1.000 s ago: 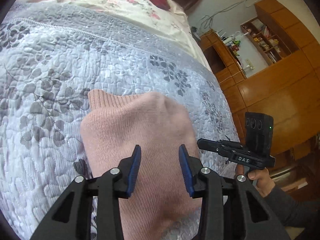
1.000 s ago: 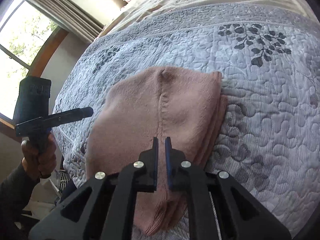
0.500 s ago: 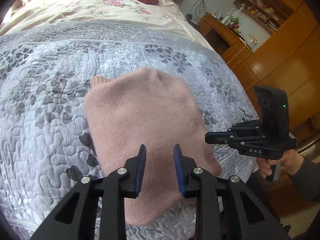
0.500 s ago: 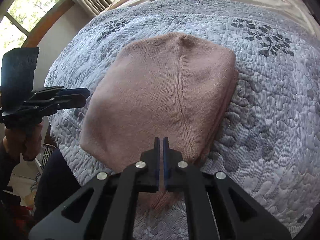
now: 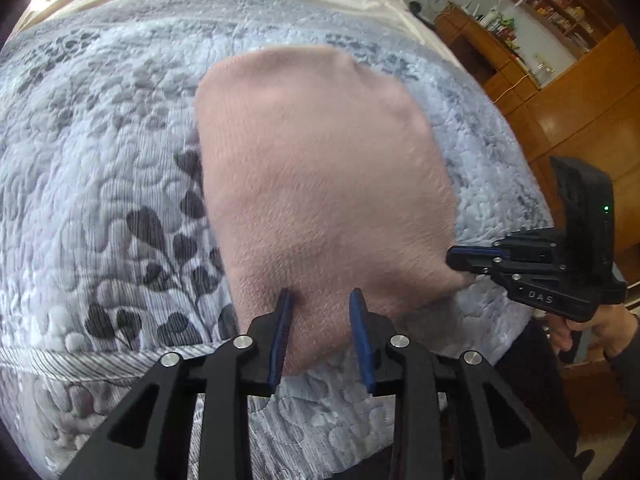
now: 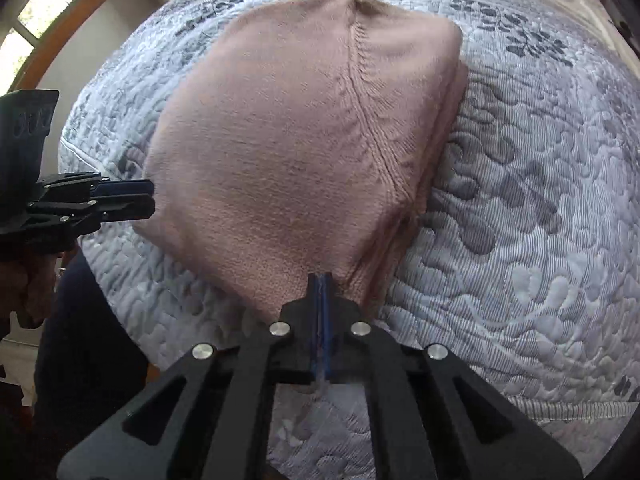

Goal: Fold small clothes

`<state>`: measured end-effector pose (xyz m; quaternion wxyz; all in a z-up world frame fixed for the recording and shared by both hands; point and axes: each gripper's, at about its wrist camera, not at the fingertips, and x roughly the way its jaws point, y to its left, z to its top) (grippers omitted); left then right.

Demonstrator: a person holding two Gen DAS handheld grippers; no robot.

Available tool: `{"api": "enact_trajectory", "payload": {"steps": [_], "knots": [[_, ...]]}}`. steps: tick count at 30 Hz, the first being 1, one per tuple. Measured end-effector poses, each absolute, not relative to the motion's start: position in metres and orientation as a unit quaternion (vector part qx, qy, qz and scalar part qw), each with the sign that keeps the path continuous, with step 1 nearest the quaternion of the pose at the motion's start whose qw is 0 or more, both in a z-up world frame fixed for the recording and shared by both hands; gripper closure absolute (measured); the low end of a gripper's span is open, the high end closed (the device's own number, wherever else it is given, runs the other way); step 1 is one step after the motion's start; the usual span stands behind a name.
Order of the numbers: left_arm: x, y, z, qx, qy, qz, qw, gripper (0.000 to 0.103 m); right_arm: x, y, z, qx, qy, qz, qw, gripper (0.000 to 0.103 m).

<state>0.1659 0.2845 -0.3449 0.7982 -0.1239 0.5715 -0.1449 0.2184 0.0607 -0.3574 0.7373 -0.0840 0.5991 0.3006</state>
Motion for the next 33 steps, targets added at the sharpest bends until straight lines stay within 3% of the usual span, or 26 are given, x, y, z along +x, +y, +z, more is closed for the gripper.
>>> {"api": "enact_trajectory", "payload": {"steps": [3, 6, 7, 9, 12, 15, 19, 21, 29, 33], "knots": [[0.162, 0.286, -0.326, -0.141, 0.560, -0.137, 0.805, 0.073, 0.218, 0.050, -0.344, -0.051, 0.598, 0.293, 0.744, 0.103], [0.141, 0.289, -0.289, -0.127, 0.534, -0.111, 0.829, 0.051, 0.207, 0.037, -0.310, -0.029, 0.579, 0.292, 0.760, 0.087], [0.131, 0.291, -0.277, -0.118, 0.525, -0.090, 0.838, 0.039, 0.202, 0.031, -0.300, -0.016, 0.576, 0.287, 0.765, 0.080], [0.108, 0.291, -0.253, -0.098, 0.513, -0.048, 0.852, 0.032, 0.188, 0.018, -0.278, 0.003, 0.567, 0.263, 0.781, 0.035], [0.073, 0.288, -0.221, -0.083, 0.500, 0.007, 0.862, 0.023, 0.150, 0.009, -0.245, 0.001, 0.542, 0.233, 0.807, 0.011], [0.037, 0.282, -0.195, -0.080, 0.483, 0.055, 0.870, 0.017, 0.112, 0.013, -0.222, -0.038, 0.530, 0.169, 0.830, 0.003], [-0.001, 0.270, -0.168, -0.079, 0.490, 0.036, 0.867, 0.016, 0.070, 0.035, -0.197, -0.119, 0.554, 0.152, 0.810, 0.003], [-0.013, 0.266, -0.155, -0.084, 0.496, 0.030, 0.864, 0.015, 0.049, 0.041, -0.178, -0.137, 0.530, 0.152, 0.823, 0.003], [-0.056, 0.242, -0.079, -0.048, 0.481, 0.032, 0.875, 0.015, 0.008, 0.038, -0.078, -0.088, 0.477, 0.161, 0.860, 0.003], [-0.064, 0.233, -0.062, -0.030, 0.474, 0.041, 0.879, 0.015, -0.004, 0.040, -0.056, -0.083, 0.463, 0.156, 0.868, 0.003]]}}
